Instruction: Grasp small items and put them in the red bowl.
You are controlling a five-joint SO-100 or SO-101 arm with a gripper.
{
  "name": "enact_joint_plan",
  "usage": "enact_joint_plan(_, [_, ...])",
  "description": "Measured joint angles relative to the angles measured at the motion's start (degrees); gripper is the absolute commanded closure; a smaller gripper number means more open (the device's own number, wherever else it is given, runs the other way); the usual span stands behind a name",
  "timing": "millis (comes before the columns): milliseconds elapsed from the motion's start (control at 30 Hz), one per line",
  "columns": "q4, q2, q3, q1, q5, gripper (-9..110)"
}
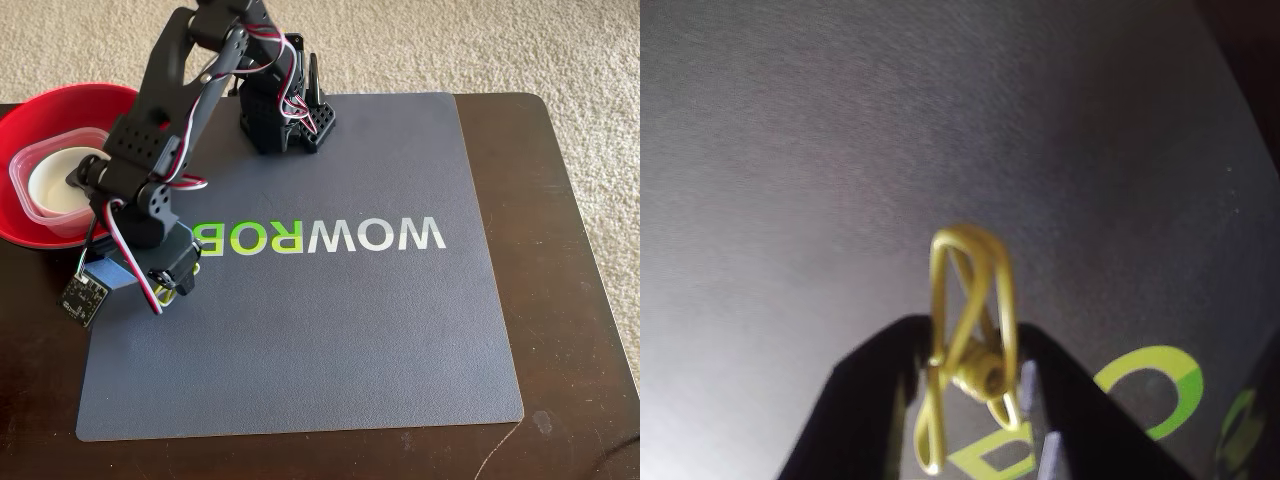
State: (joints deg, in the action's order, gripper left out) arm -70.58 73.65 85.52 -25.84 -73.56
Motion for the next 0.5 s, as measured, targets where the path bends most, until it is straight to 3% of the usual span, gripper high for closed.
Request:
enact_joint_plan(200, [-3.34, 3.52, -10.37, 5.98, 11.60, 101])
enact_joint_plan(400, [-20.92, 13.97, -24.61, 7.91, 17.31, 101])
enact_joint_plan(500, [-25.66, 22.76, -22.15, 4.31, 17.49, 101])
